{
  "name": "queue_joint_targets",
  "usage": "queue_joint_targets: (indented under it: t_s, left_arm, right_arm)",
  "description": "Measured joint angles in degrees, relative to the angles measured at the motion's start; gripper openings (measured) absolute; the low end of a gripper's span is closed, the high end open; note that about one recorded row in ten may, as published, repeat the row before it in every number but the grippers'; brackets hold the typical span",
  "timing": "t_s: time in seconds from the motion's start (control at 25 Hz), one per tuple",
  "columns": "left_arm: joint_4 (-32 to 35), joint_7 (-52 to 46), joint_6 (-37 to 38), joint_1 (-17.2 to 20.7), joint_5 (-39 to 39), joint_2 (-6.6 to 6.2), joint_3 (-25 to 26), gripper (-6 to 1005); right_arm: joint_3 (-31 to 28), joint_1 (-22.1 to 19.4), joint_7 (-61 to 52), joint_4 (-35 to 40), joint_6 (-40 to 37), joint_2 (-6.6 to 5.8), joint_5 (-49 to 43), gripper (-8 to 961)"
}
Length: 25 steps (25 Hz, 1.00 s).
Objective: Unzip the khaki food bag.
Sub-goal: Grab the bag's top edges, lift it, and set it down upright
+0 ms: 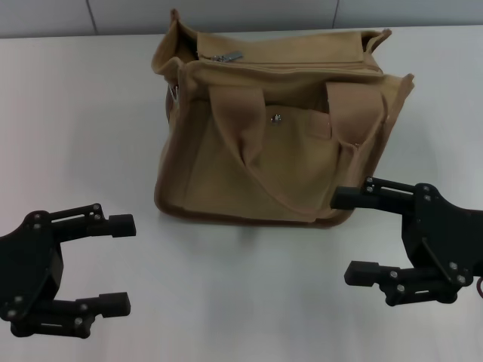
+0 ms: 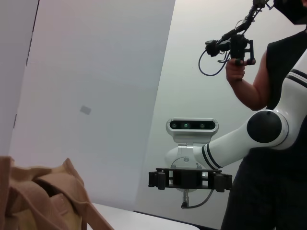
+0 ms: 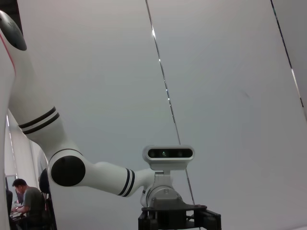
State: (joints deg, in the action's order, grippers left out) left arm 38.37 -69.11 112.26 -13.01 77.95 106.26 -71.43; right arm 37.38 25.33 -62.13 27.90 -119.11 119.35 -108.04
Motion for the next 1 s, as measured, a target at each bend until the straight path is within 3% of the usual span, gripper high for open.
queue_joint_targets:
  t_s: [0.08, 0.4, 0.56, 0.64, 0.68, 0.72, 0.84, 0.88, 1.0]
  left_arm:
    - [-0.1, 0.0, 0.0, 0.0, 0.0, 0.0, 0.1, 840]
    - [-1.3, 0.0, -0.3, 0.0, 0.1, 0.46, 2.6, 815]
    - [-1.4, -0.2, -1.5, 0.3, 0.2, 1.49, 4.9, 802]
    - [-1.4, -0.7, -3.7, 1.0, 0.5, 2.81, 8.5, 796]
    - [-1.4, -0.6, -6.3, 1.7, 0.9, 4.85, 12.8, 793]
    - [-1.4, -0.6, -6.3, 1.7, 0.9, 4.85, 12.8, 790]
    - [-1.4, 3.1, -9.3, 2.7, 1.0, 9.13, 16.8, 780]
    - [-1.6, 7.0, -11.3, 2.9, 1.2, 11.5, 17.9, 777]
    - [-3.1, 10.2, -13.0, 2.2, 0.8, 12.51, 17.7, 768]
  right_arm:
    - [0.0, 0.2, 0.0, 0.0, 0.0, 0.0, 0.0, 826]
    - [-0.1, 0.3, 0.5, -0.6, 0.3, 0.01, 0.1, 826]
    - [-0.1, 0.3, 0.5, -1.1, 1.1, 0.06, 0.2, 826]
    - [-0.1, 0.3, 0.5, -1.8, 1.9, 0.05, 0.5, 826]
    - [-0.1, 0.3, 0.6, -2.3, 2.7, 0.03, 0.8, 826]
    - [-0.1, 0.3, 0.6, -2.3, 2.7, 0.03, 0.8, 826]
    - [-0.1, 0.1, 0.6, -2.9, 3.9, 0.01, 1.1, 826]
    - [-0.1, 0.3, 0.8, -3.7, 4.4, 0.03, 1.5, 826]
    - [-0.1, 0.5, 1.5, -4.6, 4.7, 0.05, 1.8, 826]
